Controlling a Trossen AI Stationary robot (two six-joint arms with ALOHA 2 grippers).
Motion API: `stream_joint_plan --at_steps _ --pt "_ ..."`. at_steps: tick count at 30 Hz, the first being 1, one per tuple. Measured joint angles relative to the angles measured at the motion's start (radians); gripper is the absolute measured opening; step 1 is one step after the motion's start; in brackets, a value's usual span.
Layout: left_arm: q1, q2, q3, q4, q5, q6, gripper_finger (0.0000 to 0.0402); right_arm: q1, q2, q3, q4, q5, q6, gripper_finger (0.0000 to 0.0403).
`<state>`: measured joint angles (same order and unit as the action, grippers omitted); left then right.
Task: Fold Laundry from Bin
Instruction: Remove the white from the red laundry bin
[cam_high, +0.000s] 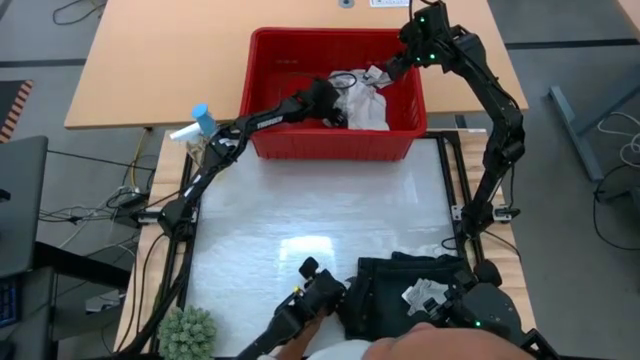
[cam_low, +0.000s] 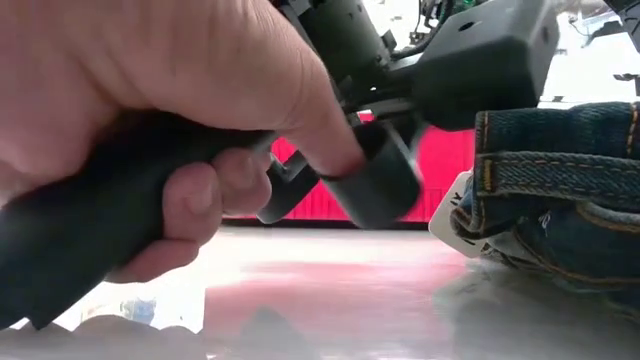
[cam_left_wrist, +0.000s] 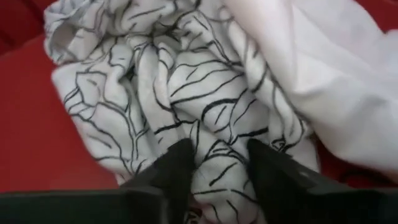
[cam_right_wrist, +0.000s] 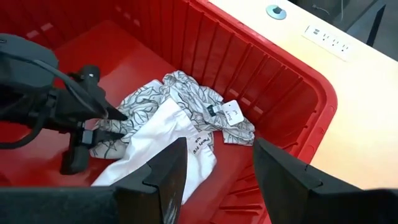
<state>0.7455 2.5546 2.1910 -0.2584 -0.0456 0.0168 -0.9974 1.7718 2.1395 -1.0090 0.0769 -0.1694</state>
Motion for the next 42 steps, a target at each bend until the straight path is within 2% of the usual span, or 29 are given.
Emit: stream_joint_plan --at_steps 4,6,12,17,20,25,29,32,36,42 --pt "0.015 0.0 0.0 -0.001 0.003 -0.05 0.0027 0.0 0.0 0.0 0.001 -0.001 -0.025 0.0205" --pt "0.024 0.0 0.0 -0.003 0.005 -0.064 0.0012 0.002 0.0 0.001 0.01 -0.009 -0.031 0.0205" --pt "0.043 -0.025 0.043 -0.035 0.032 -0.137 0.0002 0.002 0.0 0.04 0.026 -0.032 -0.049 0.0205" --pt "0.044 -0.088 0.167 -0.08 0.03 -0.105 0.0001 -0.001 0.0 0.088 0.033 -0.032 -0.05 0.0205" --pt "0.044 -0.179 0.141 -0.015 0.029 -0.098 0.0001 -0.008 0.0 0.102 0.043 -0.031 -0.05 0.0205" --pt "0.046 -0.326 0.163 0.035 -0.015 -0.025 0.0 -0.007 0.0 0.127 0.072 -0.031 -0.049 0.0205" --pt "0.049 -0.457 0.163 0.066 -0.001 0.011 0.0 0.01 0.0 0.138 0.101 -0.031 -0.04 0.0205" --pt "0.043 -0.544 0.162 0.059 0.071 0.012 0.0 0.033 0.0 0.148 0.121 -0.049 0.004 0.0205" --pt "0.033 -0.674 0.161 -0.005 0.249 -0.041 0.0 0.075 0.0 0.172 0.132 -0.111 0.027 0.0205" --pt "0.006 -0.864 0.163 -0.258 0.551 -0.097 0.0 0.168 -0.02 0.21 0.144 -0.112 -0.082 0.0205"
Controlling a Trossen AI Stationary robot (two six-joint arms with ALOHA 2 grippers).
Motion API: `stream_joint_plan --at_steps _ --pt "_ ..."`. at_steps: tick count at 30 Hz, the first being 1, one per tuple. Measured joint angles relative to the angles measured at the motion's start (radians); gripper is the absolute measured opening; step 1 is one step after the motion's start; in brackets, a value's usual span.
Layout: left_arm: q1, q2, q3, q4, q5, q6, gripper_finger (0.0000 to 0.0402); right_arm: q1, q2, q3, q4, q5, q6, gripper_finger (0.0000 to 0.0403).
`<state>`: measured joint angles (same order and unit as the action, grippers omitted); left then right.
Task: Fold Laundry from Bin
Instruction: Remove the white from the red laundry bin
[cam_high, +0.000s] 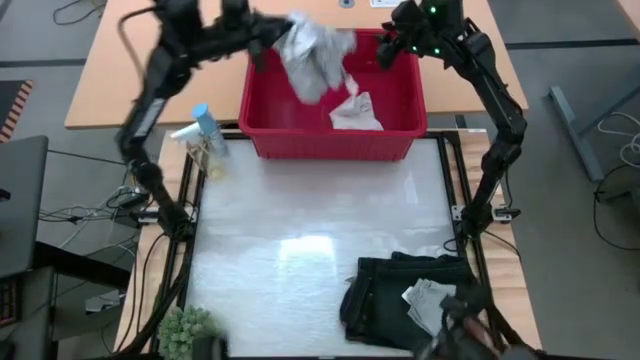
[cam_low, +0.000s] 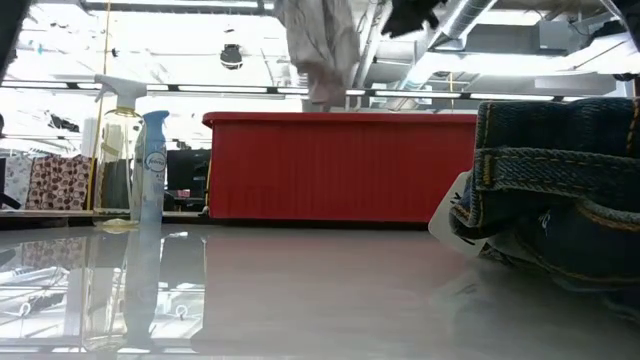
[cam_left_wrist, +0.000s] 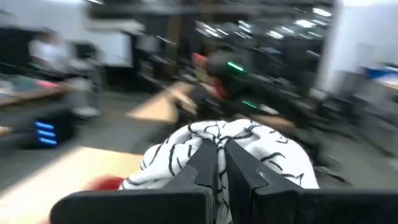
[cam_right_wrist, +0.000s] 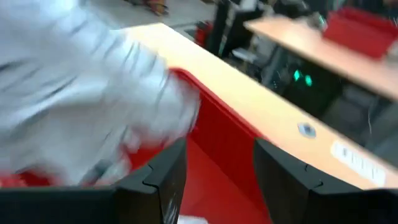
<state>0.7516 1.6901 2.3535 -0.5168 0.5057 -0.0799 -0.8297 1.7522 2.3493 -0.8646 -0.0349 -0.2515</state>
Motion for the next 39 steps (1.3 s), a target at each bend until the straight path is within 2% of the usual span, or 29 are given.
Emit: stream_joint_plan --at_steps 3,7,9,11,15,17,21,25,27,31,36,39 --pt "-0.033 -0.086 -0.001 -0.16 0.09 -0.001 0.0 0.055 -0.039 -0.001 -0.003 0.002 -0.066 0.0205" --pt "-0.102 -0.187 0.0 -0.393 0.063 -0.027 0.0 0.14 -0.104 -0.001 -0.049 0.002 -0.072 0.0205" --pt "-0.153 -0.221 0.0 -0.499 -0.007 -0.039 0.0 0.191 -0.138 -0.001 -0.099 -0.023 -0.072 0.0205" --pt "-0.218 -0.241 0.0 -0.561 -0.117 -0.066 0.0 0.242 -0.172 -0.001 -0.171 -0.115 -0.072 0.0205" --pt "-0.351 -0.26 -0.001 -0.571 -0.335 -0.161 0.0 0.357 -0.207 0.0 -0.315 -0.34 -0.031 0.0205" --pt "-0.409 -0.262 -0.001 -0.547 -0.394 -0.201 0.0 0.421 -0.205 0.0 -0.376 -0.384 -0.005 0.0205" --pt "-0.505 -0.248 -0.001 -0.491 -0.415 -0.241 0.0 0.545 -0.189 -0.004 -0.509 -0.383 -0.051 0.0205" --pt "-0.579 -0.238 -0.002 -0.415 -0.417 -0.276 0.0 0.638 -0.179 -0.017 -0.517 -0.381 -0.11 0.0205" --pt "-0.613 -0.24 -0.001 -0.392 -0.41 -0.278 0.0 0.653 -0.175 -0.017 -0.508 -0.338 -0.081 0.0205" --pt "-0.674 -0.241 -0.001 -0.379 -0.422 -0.279 0.0 0.645 -0.177 -0.017 -0.534 -0.172 0.045 0.0205" --pt "-0.722 -0.251 -0.001 -0.377 -0.451 -0.263 0.0 0.63 -0.179 -0.018 -0.535 -0.161 0.142 0.0205" --pt "-0.733 -0.255 -0.001 -0.374 -0.451 -0.26 0.0 0.641 -0.176 -0.018 -0.555 -0.177 0.113 0.0205"
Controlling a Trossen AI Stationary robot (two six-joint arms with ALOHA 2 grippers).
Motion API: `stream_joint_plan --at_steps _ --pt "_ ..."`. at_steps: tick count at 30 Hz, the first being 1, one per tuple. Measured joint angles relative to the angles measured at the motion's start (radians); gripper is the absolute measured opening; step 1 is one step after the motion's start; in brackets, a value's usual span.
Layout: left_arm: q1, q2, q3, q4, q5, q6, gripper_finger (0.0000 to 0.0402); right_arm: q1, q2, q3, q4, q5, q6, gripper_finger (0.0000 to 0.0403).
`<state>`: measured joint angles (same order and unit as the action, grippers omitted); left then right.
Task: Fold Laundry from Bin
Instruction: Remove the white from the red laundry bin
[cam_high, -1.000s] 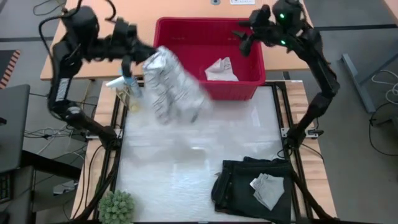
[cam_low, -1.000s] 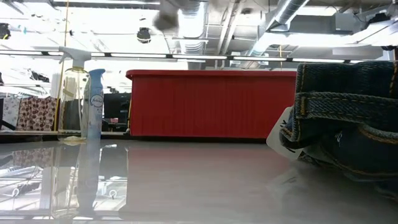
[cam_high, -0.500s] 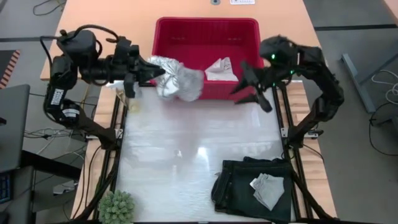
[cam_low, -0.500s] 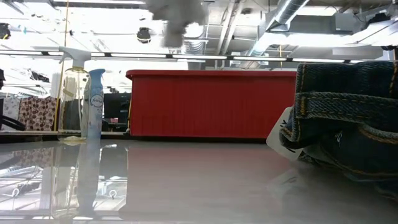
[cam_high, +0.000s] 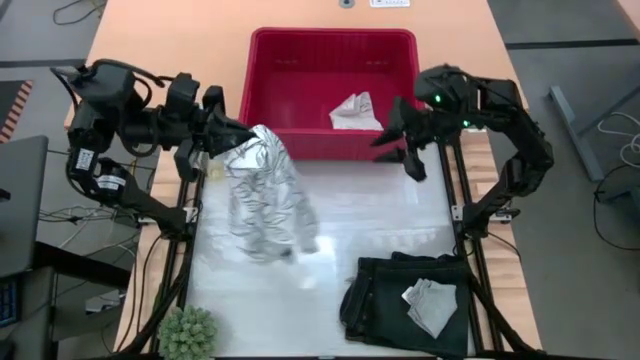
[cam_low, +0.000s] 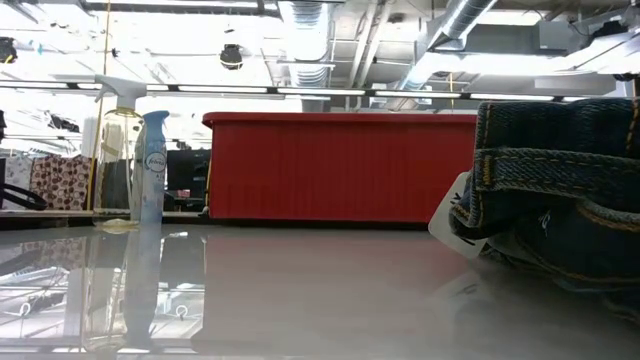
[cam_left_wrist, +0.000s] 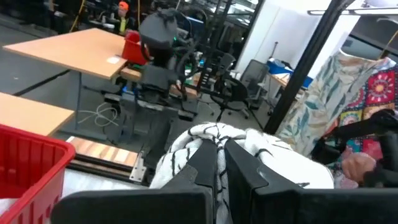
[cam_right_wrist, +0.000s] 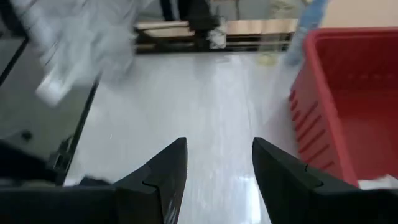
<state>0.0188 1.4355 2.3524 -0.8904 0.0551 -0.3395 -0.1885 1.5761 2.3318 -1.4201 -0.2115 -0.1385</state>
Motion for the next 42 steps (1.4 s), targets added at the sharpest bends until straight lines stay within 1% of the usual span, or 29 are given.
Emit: stream_joint_plan --at_steps 2,4,6,7,10,14,16,17,19,21,23,26,28,29,30,32,33,35,37,40,42 --pt "0.0 -0.005 0.0 0.003 0.0 0.002 0.0 0.033 0.014 0.0 0.006 -0.006 -0.064 0.0205" --pt "0.001 -0.01 0.0 0.016 0.014 0.002 0.0 0.088 0.036 0.001 0.056 -0.012 -0.146 0.0203" --pt "0.001 -0.018 0.0 0.03 0.019 0.0 0.0 0.147 0.067 0.0 0.138 0.03 -0.212 0.0197" --pt "0.001 -0.022 0.0 0.031 0.02 -0.003 0.0 0.173 0.085 0.0 0.179 0.069 -0.245 0.0194" --pt "0.001 -0.029 0.001 0.075 0.023 -0.006 0.0 0.245 0.147 0.0 0.264 0.214 -0.381 0.0181" --pt "0.001 -0.04 0.001 0.174 0.023 -0.02 0.0 0.324 0.223 -0.001 0.369 0.537 -0.58 0.0166" --pt "0.001 -0.054 0.001 0.189 0.024 -0.02 0.0 0.349 0.241 -0.001 0.416 0.691 -0.664 0.016" --pt "0.001 -0.062 0.001 0.196 0.024 -0.02 0.0 0.355 0.244 -0.001 0.433 0.738 -0.694 0.0157" --pt "0.001 -0.076 0.001 0.201 0.015 -0.02 0.0 0.361 0.243 0.0 0.451 0.798 -0.72 0.0153" --pt "0.001 -0.09 0.001 0.197 -0.013 -0.017 0.0 0.36 0.234 0.001 0.467 0.82 -0.722 0.015" --pt "0.001 -0.1 0.002 0.15 -0.066 0.031 0.0 0.359 0.22 0.0 0.472 0.827 -0.701 0.0148" --pt "0.001 -0.1 -0.002 -0.038 -0.219 0.063 0.0 0.358 0.171 0.0 0.466 0.845 -0.649 0.0147" --pt "0.001 -0.095 -0.043 -0.127 -0.325 0.057 0.0 0.359 0.132 0.001 0.458 0.845 -0.605 0.0147" --pt "0.002 -0.09 -0.077 -0.138 -0.361 0.057 0.0 0.359 0.114 0.001 0.459 0.845 -0.584 0.0147" --pt "0.002 -0.081 -0.119 -0.124 -0.368 0.061 0.0 0.359 0.096 0.001 0.458 0.845 -0.565 0.0147" --pt "0.007 -0.074 -0.218 -0.05 -0.316 0.095 0.0 0.359 0.066 0.001 0.459 0.843 -0.528 0.0147" --pt "0.013 -0.069 -0.275 0.006 -0.27 0.116 0.0 0.359 0.052 0.001 0.459 0.841 -0.507 0.0147" --pt "0.015 -0.068 -0.405 0.154 -0.175 0.155 0.0 0.358 0.02 0.001 0.454 0.823 -0.453 0.0147" --pt "0.016 -0.076 -0.537 0.341 -0.113 0.175 0.0 0.358 -0.013 0.001 0.444 0.782 -0.383 0.0147" --pt "0.017 -0.095 -0.734 0.564 -0.093 0.168 0.0 0.359 -0.057 0.001 0.403 0.716 -0.278 0.0147" --pt "0.019 -0.114 -0.885 0.703 -0.089 0.118 0.0 0.359 -0.078 0.001 0.362 0.684 -0.21 0.0147"
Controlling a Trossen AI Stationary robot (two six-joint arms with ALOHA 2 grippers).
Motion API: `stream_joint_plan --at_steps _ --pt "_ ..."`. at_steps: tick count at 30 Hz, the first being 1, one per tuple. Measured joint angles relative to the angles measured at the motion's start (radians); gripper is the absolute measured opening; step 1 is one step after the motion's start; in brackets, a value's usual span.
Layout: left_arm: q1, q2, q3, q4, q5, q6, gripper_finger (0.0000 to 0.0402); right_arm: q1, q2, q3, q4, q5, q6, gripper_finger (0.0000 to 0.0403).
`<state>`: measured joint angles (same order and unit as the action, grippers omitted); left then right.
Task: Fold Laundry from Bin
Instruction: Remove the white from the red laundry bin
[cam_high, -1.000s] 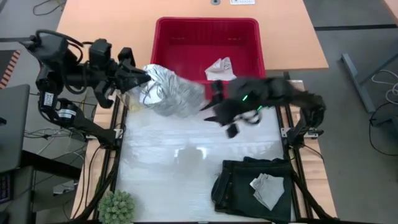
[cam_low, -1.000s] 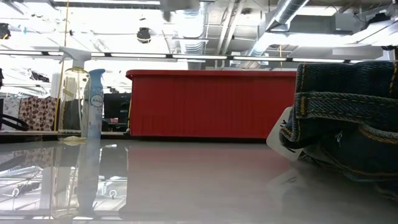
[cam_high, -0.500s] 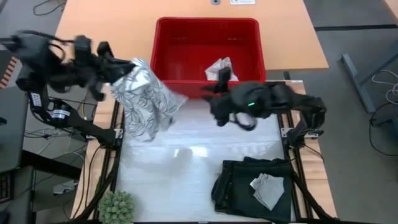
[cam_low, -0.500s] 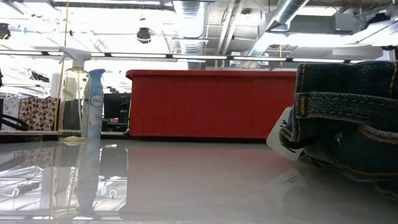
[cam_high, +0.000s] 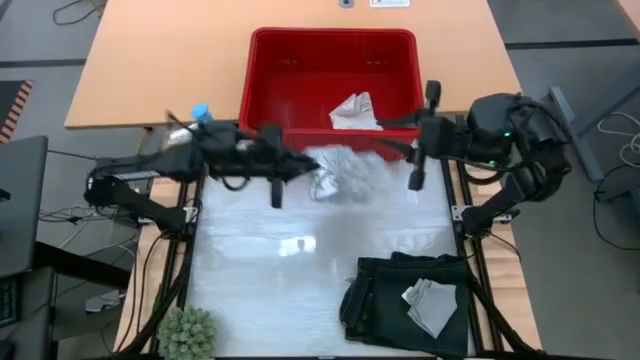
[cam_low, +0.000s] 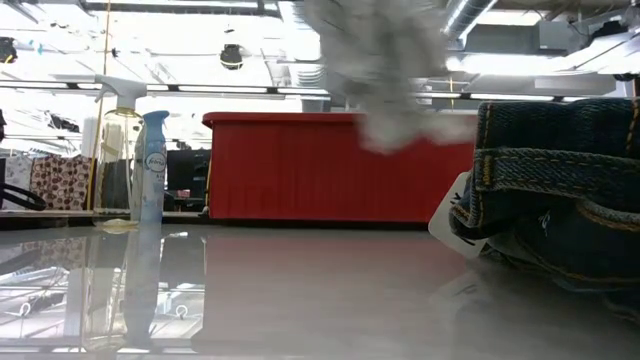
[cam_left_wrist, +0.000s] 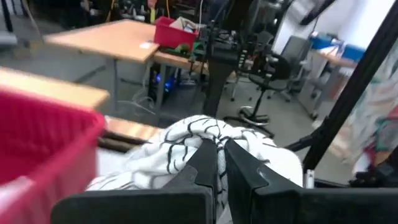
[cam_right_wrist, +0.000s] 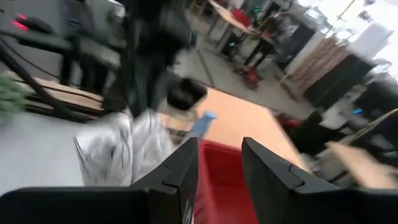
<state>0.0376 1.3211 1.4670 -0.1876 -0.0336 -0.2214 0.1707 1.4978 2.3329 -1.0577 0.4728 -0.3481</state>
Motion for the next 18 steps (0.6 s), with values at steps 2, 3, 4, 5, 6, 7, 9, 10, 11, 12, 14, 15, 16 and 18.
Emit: stream_joint_plan --at_steps 2,3,4,5,6,7,9,10,11,12,14,15,16,18 --pt "0.006 -0.031 -0.166 0.149 0.007 -0.077 0.0 0.0 -0.015 0.0 -0.046 -0.011 0.068 0.0147" --pt "0.009 -0.051 -0.249 0.222 0.009 -0.116 0.0 0.0 -0.02 0.0 -0.069 -0.013 0.102 0.0147" --pt "0.012 -0.071 -0.328 0.281 0.007 -0.151 0.0 0.0 -0.024 0.0 -0.09 -0.017 0.136 0.0147" --pt "0.015 -0.091 -0.414 0.337 -0.001 -0.194 0.0 0.0 -0.027 0.0 -0.111 -0.025 0.169 0.0147" --pt "0.015 -0.105 -0.492 0.387 -0.01 -0.236 0.0 -0.001 -0.028 0.0 -0.131 -0.038 0.203 0.0147" --pt "0.015 -0.117 -0.563 0.418 -0.026 -0.275 0.0 -0.001 -0.028 0.0 -0.151 -0.053 0.241 0.0147" --pt "0.007 -0.138 -0.709 0.452 -0.084 -0.387 0.0 -0.001 -0.014 0.0 -0.215 -0.083 0.311 0.0147" --pt "0.003 -0.15 -0.771 0.472 -0.118 -0.449 0.0 -0.002 -0.004 0.0 -0.256 -0.093 0.34 0.0147" --pt "-0.001 -0.163 -0.829 0.497 -0.149 -0.515 0.0 -0.003 0.012 0.0 -0.305 -0.095 0.365 0.0147" --pt "-0.004 -0.176 -0.878 0.526 -0.174 -0.574 0.0 -0.003 0.032 0.0 -0.357 -0.095 0.385 0.0147" --pt "-0.006 -0.195 -0.974 0.567 -0.215 -0.682 0.0 -0.003 0.078 -0.001 -0.448 -0.095 0.401 0.0147" --pt "-0.005 -0.201 -1.014 0.572 -0.233 -0.733 0.0 -0.003 0.104 -0.001 -0.482 -0.095 0.399 0.0147" --pt "-0.006 -0.206 -1.051 0.572 -0.245 -0.775 0.0 -0.003 0.128 -0.002 -0.504 -0.097 0.39 0.0147" --pt "-0.006 -0.222 -1.106 0.597 -0.265 -0.835 0.0 -0.004 0.168 -0.004 -0.502 -0.129 0.343 0.0147"
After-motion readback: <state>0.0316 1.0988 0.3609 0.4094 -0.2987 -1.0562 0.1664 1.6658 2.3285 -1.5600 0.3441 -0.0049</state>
